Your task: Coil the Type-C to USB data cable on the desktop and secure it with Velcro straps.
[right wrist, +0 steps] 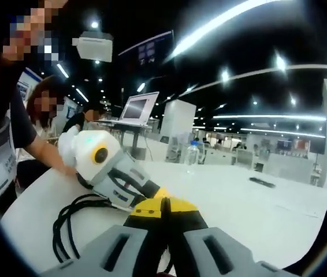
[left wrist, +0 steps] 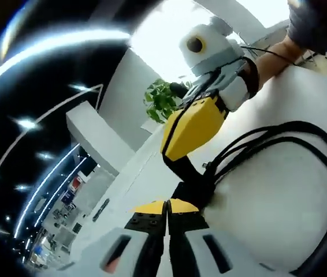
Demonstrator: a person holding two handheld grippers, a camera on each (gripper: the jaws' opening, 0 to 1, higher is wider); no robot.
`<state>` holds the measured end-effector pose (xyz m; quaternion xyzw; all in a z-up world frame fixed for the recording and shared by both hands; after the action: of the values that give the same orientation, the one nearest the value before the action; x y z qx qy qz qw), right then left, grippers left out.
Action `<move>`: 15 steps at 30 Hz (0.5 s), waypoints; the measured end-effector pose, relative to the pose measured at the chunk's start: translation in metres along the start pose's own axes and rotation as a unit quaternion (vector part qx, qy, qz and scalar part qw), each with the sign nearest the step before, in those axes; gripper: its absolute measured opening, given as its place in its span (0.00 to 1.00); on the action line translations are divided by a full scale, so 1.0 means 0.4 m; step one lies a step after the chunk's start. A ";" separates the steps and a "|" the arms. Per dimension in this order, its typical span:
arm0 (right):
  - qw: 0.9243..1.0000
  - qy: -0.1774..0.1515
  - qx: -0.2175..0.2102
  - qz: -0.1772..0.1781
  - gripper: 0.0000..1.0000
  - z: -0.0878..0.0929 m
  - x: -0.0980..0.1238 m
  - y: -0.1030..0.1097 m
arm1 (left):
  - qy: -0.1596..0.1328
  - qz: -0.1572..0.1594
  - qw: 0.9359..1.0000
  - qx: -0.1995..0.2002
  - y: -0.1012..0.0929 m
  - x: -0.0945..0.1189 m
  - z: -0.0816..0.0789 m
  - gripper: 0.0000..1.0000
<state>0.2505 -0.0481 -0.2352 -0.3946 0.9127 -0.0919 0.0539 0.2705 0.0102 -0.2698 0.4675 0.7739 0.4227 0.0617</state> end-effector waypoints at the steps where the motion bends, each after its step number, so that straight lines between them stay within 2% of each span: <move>1: 1.000 0.001 0.003 0.008 0.01 0.005 -0.004 -0.009 | -0.003 0.003 1.000 0.006 -0.003 -0.001 0.000 0.02; 4: 0.999 0.008 0.026 0.022 0.01 0.022 -0.015 -0.024 | -0.016 0.023 0.998 0.057 -0.019 -0.008 0.005 0.02; 10: 0.998 0.027 0.040 0.040 0.01 0.072 -0.036 -0.045 | -0.021 0.025 0.997 0.066 -0.014 -0.008 0.007 0.02; 12: 0.996 0.041 0.061 0.050 0.01 0.082 -0.039 -0.057 | -0.024 0.028 0.997 0.073 -0.015 -0.008 0.007 0.02; 14: 0.997 0.032 0.050 0.059 0.01 0.077 -0.044 -0.069 | -0.025 0.030 0.996 0.077 -0.015 -0.008 0.008 0.02; 15: 0.997 0.039 0.039 0.055 0.01 0.084 -0.048 -0.072 | -0.026 0.032 0.996 0.078 -0.015 -0.008 0.008 0.02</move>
<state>0.2898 -0.0575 -0.2615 -0.3373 0.9302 -0.1396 0.0387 0.2697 0.0084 -0.2771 0.5061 0.7872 0.3510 0.0318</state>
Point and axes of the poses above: the point that each gripper's makers call its tool centre point, and the gripper's own axes: x roughly backward along the fingers, y roughly to its left, z roughly out of its underside, the point moved 3 cm from there along x, roughly backward along the fingers, and after that the axes turned 9 degrees about z, right-handed, at the moved point
